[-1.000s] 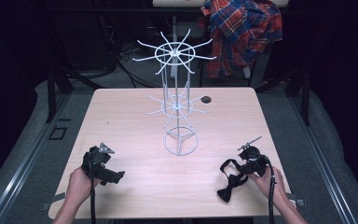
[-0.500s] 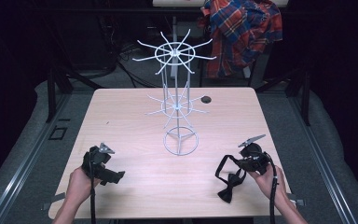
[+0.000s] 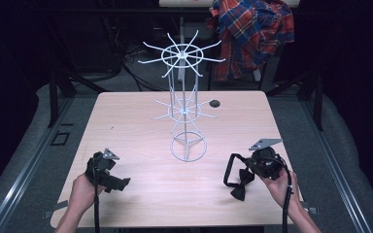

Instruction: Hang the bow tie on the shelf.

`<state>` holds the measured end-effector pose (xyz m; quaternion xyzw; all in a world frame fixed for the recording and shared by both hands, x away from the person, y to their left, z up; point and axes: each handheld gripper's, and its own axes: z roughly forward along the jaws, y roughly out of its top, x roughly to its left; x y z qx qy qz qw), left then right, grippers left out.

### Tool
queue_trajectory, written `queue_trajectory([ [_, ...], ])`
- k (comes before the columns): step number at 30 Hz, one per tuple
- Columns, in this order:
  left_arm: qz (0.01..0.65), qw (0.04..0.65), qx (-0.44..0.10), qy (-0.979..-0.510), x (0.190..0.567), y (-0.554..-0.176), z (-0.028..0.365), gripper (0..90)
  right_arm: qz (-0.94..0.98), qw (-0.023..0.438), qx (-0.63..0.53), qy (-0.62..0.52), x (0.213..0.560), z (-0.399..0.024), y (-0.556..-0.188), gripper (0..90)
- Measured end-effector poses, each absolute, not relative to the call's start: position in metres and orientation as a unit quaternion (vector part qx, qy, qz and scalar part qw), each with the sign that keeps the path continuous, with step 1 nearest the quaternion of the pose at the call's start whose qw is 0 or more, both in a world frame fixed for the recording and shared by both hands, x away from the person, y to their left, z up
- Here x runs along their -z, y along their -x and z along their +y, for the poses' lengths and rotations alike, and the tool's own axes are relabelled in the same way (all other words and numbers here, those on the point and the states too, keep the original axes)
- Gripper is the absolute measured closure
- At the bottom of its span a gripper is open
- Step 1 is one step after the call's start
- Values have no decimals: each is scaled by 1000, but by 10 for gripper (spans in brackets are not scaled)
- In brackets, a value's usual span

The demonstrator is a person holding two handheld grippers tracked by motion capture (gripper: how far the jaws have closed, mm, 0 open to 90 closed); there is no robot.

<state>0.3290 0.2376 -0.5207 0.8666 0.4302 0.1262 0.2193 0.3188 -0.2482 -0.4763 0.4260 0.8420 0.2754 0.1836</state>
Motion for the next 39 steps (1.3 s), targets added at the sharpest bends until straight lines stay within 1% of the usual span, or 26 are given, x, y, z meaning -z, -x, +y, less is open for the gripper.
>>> queue_trajectory([
  [12, 432, 221, -127, -865, 520, -328, 239, 2, 843, 209, -287, -405, 453, -240, -310, 880],
  [21, 431, 222, -129, -865, 520, -328, 238, 2, 842, 222, -290, -398, 443, -238, -313, 880],
  [26, 433, 224, -128, -864, 519, -327, 240, 1, 840, 240, -288, -391, 435, -239, -313, 880],
  [39, 432, 223, -125, -865, 521, -327, 239, 2, 836, 246, -307, -382, 423, -226, -322, 880],
])
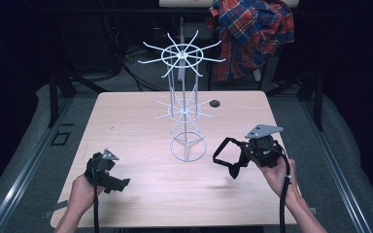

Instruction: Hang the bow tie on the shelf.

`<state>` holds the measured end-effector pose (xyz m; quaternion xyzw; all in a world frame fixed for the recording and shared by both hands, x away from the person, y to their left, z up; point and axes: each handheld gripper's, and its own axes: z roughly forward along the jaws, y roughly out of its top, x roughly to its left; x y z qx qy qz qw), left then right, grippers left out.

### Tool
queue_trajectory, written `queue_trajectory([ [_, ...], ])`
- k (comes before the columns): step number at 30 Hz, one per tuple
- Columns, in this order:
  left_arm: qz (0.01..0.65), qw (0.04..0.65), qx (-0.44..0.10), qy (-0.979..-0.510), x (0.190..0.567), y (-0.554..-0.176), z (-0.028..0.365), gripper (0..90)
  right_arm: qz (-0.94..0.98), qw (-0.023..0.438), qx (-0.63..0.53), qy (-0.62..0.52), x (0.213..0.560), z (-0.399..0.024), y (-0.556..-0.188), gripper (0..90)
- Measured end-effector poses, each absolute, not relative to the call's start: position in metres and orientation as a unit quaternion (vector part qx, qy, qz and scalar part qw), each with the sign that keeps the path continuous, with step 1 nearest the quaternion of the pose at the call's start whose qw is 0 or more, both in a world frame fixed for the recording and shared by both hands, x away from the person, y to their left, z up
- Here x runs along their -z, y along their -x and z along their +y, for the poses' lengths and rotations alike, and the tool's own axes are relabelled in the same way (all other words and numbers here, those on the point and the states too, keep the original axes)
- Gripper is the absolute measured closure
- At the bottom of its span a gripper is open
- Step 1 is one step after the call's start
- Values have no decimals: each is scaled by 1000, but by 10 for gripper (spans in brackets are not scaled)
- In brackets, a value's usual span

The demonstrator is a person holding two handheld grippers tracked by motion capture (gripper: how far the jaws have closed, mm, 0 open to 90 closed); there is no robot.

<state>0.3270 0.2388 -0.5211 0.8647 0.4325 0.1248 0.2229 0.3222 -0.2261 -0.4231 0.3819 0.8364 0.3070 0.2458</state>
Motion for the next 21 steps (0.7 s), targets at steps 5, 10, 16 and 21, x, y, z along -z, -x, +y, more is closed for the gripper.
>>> queue_trajectory([
  [5, 431, 222, -126, -865, 521, -327, 238, 2, 833, 249, -319, -378, 417, -220, -326, 880],
  [10, 433, 224, -126, -864, 521, -327, 239, 2, 831, 249, -327, -374, 411, -213, -331, 880],
  [16, 433, 224, -126, -864, 521, -327, 239, 1, 831, 249, -335, -368, 409, -206, -334, 880],
  [21, 433, 225, -125, -864, 522, -327, 239, 1, 829, 251, -343, -363, 405, -203, -334, 880],
])
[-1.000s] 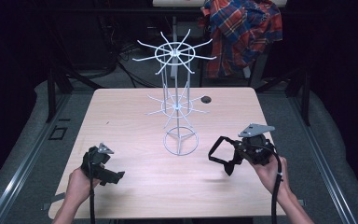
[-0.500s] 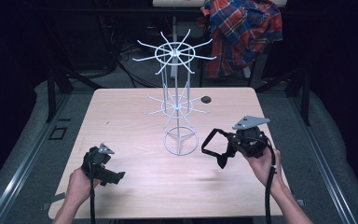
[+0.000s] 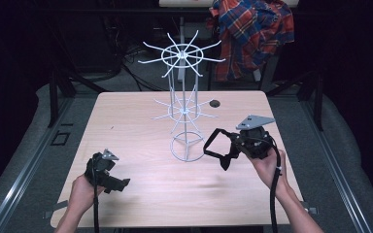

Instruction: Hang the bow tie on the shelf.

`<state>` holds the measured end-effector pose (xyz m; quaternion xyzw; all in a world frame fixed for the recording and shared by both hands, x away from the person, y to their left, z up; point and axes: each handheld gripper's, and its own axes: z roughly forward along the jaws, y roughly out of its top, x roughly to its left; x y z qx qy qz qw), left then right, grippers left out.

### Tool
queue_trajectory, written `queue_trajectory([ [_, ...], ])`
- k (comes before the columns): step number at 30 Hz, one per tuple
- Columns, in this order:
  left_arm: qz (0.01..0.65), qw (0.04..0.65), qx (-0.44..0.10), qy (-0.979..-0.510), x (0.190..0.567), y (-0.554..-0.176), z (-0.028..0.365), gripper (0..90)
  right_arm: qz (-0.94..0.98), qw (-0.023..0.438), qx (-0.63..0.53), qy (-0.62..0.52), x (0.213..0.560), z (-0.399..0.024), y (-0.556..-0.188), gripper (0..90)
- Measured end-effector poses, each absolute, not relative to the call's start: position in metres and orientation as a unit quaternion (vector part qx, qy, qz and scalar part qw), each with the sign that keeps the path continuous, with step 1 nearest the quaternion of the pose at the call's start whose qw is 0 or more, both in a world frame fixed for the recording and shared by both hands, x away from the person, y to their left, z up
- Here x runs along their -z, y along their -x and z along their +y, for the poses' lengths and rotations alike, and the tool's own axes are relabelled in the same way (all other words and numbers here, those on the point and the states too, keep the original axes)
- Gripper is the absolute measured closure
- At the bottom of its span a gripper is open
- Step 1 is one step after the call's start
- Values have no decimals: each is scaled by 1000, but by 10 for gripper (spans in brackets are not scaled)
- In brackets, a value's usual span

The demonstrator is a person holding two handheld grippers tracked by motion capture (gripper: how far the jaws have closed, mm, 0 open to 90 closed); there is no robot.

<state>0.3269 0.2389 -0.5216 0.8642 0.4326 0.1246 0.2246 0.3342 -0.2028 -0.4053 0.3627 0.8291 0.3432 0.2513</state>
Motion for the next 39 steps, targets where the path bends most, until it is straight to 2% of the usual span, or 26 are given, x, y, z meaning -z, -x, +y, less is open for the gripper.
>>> queue_trajectory([
  [39, 432, 226, -121, -865, 522, -327, 240, 1, 812, 262, -362, -375, 382, -206, -362, 880],
])
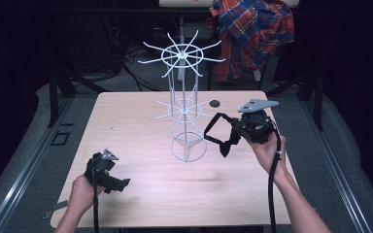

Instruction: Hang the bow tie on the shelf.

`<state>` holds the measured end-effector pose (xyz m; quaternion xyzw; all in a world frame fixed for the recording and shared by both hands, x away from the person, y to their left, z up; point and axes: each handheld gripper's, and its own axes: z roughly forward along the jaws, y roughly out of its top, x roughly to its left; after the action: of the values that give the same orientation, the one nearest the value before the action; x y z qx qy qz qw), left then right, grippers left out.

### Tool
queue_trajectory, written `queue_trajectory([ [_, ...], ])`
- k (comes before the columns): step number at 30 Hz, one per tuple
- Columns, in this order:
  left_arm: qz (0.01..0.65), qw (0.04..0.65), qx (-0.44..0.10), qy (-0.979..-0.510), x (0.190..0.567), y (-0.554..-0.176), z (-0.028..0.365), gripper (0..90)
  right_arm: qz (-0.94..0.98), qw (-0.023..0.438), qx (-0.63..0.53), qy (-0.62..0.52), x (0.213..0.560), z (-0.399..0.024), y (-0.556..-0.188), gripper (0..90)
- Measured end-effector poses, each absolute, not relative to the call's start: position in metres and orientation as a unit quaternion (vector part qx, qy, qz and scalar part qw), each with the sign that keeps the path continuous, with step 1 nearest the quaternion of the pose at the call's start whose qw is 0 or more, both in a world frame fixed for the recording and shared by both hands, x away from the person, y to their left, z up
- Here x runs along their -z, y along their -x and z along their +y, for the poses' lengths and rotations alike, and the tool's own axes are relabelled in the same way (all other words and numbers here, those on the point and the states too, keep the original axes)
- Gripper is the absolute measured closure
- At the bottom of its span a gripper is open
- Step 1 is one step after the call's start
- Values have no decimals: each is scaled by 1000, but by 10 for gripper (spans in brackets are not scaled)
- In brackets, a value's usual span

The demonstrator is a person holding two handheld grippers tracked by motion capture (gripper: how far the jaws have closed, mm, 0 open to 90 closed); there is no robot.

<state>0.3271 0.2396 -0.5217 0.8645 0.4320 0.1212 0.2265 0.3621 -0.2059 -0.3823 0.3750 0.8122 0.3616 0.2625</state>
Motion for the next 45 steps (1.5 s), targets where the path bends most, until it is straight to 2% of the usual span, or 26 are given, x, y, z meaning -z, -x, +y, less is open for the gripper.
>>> queue_trajectory([
  [18, 433, 226, -121, -864, 522, -327, 240, 1, 798, 272, -377, -383, 386, -206, -374, 880],
  [45, 433, 226, -121, -864, 522, -327, 240, 1, 809, 232, -365, -397, 399, -191, -396, 879],
])
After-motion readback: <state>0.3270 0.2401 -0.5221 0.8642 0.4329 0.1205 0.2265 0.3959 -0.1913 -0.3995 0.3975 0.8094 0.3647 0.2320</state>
